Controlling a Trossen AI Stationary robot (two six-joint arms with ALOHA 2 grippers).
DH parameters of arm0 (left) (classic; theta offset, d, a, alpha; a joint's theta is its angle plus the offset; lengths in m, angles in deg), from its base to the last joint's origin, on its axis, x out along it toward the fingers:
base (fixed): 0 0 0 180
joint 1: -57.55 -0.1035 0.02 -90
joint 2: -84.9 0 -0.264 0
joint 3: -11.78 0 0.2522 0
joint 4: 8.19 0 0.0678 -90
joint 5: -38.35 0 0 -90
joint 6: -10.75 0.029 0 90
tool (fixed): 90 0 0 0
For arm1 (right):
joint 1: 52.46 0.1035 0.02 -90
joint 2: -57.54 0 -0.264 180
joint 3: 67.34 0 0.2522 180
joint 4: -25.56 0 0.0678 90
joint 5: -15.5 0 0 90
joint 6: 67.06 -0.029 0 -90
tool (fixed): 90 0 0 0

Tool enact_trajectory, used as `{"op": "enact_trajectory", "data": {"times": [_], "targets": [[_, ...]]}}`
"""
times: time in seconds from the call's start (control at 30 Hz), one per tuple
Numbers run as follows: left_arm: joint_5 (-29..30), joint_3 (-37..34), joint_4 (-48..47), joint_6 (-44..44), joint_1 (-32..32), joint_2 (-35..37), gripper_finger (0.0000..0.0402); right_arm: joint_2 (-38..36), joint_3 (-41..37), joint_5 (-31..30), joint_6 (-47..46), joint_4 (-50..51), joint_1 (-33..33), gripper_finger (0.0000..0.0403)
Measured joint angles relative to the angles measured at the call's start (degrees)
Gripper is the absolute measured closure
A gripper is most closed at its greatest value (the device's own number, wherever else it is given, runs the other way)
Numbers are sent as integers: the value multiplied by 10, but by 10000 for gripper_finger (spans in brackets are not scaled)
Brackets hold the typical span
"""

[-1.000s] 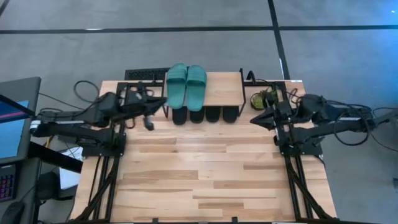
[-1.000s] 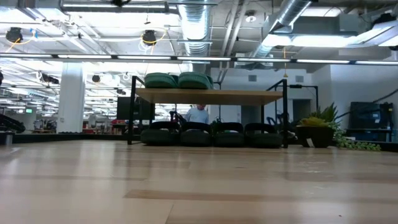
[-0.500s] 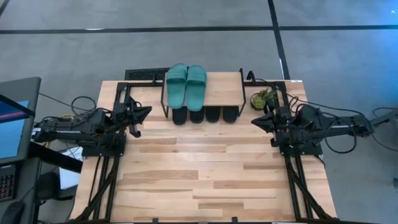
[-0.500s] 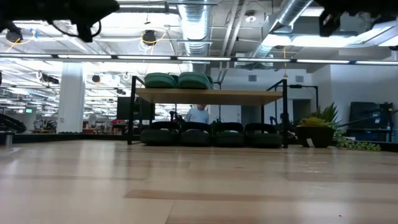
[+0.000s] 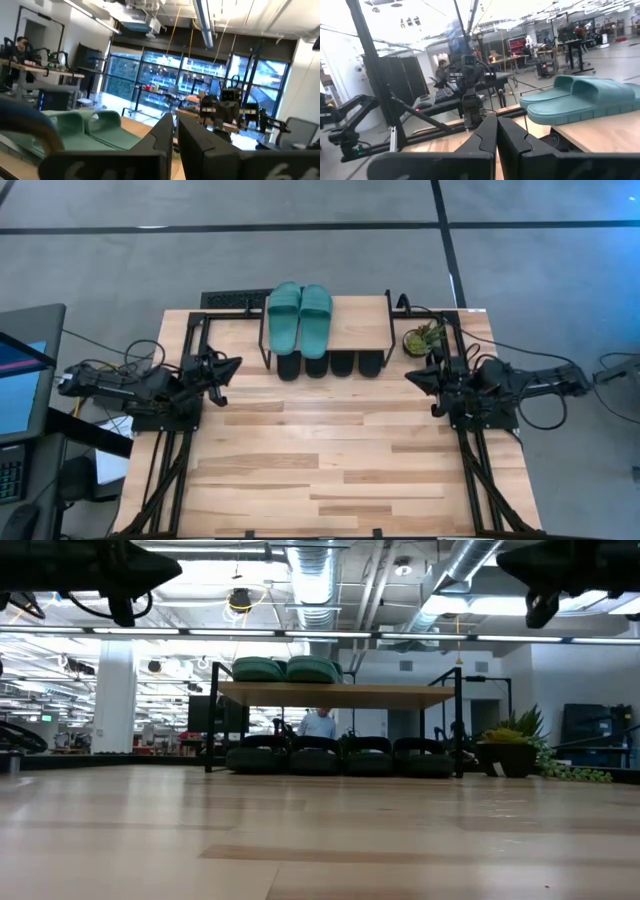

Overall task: Pick and place slides into the shelf
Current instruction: Return to Home Position

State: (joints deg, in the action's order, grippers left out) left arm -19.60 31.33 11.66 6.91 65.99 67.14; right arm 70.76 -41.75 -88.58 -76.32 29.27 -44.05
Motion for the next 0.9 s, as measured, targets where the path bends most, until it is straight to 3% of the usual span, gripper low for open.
{"op": "enact_trajectory", "data": {"times": [0.2,0.53,0.9], "targets": [[0,-49,41,-11,9,18,388,-40,-28,-10,-13,11,17,403],[16,-52,28,-14,14,29,388,-108,-29,-27,-16,112,23,403],[-3,-52,-3,-7,14,29,388,-131,-29,13,5,199,25,403]]}}
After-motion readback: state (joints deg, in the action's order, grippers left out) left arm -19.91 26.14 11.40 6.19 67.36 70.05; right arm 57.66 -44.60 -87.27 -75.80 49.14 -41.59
